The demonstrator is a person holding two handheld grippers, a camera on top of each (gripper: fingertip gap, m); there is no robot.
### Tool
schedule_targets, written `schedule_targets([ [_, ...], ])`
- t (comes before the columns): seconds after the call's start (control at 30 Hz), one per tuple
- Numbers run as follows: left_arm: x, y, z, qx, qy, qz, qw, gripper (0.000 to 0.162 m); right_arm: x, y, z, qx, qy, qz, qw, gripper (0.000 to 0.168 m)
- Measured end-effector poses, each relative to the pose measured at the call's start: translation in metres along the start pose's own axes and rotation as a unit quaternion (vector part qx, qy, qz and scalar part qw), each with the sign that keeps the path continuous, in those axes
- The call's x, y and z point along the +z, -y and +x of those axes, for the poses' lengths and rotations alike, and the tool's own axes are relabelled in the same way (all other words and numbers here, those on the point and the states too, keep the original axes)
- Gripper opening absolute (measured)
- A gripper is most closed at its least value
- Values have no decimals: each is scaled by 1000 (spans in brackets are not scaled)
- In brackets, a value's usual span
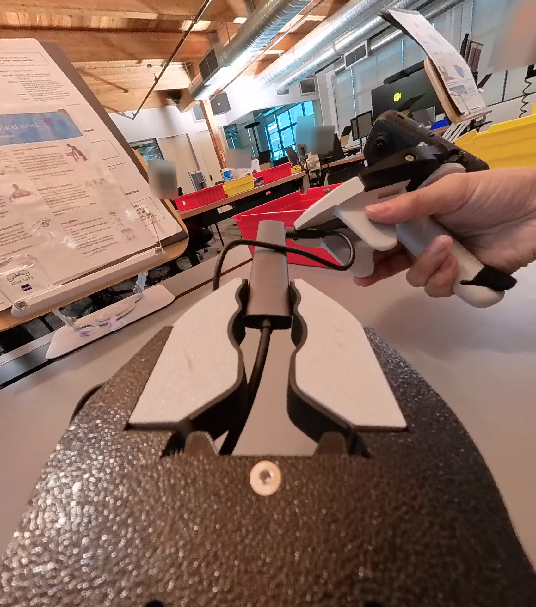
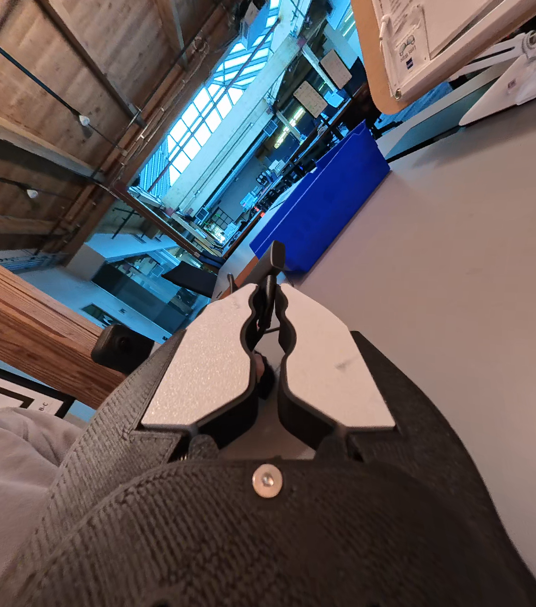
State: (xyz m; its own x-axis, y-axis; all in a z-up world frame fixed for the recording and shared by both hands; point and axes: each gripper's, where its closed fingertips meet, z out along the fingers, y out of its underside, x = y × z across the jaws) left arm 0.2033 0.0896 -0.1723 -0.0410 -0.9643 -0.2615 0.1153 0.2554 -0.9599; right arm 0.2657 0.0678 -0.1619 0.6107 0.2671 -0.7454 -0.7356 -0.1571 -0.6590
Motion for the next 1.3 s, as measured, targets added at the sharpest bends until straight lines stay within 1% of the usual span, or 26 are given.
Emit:
schedule_targets([
  [0.2,-1,4,0,3,-2,20,1000,23,0,0,-5,62,40,9,997,7],
  [0.37,-1,5,1,14,-5,25,1000,25,-1,-2,-6,86,53,5,995,7],
  [0.43,1,4,2,19,-11,24,999,26,2,-13,-8,76,54,-29,995,7],
  [0.5,2,2,4,29,-11,20,999,25,5,-11,-10,79,55,-16,995,7],
  [0.6,3,1,3,20,-15,13,1000,25,5,-13,-8,58,35,-33,997,7],
  [0.67,2,1,3,15,-21,12,1000,25,4,-14,-10,60,40,-36,997,7],
  [0.8,3,-7,2,14,-12,-22,1000,25,6,-16,1,33,7,-32,999,8],
  [0.9,1,-6,0,6,-9,-21,1000,25,9,-17,1,26,7,-31,999,8],
  [0.97,1,-7,-2,18,-2,-27,999,25,10,-19,2,14,8,-34,999,8],
  [1.1,-2,-6,-2,58,19,-39,997,26,9,-22,1,84,52,-38,994,8],
  [1.17,-2,-5,-1,73,22,-40,996,28,6,-24,-2,88,65,-44,993,8],
  [1.23,-2,-6,-1,62,16,-41,997,26,1,-27,-3,84,63,-55,993,8],
  [1.27,-8,-4,-25,53,87,-39,994,25,-5,-38,0,71,50,-94,992,8],
  [1.3,-23,-2,-62,16,173,-28,984,25,-15,-50,11,41,11,-125,991,8],
])
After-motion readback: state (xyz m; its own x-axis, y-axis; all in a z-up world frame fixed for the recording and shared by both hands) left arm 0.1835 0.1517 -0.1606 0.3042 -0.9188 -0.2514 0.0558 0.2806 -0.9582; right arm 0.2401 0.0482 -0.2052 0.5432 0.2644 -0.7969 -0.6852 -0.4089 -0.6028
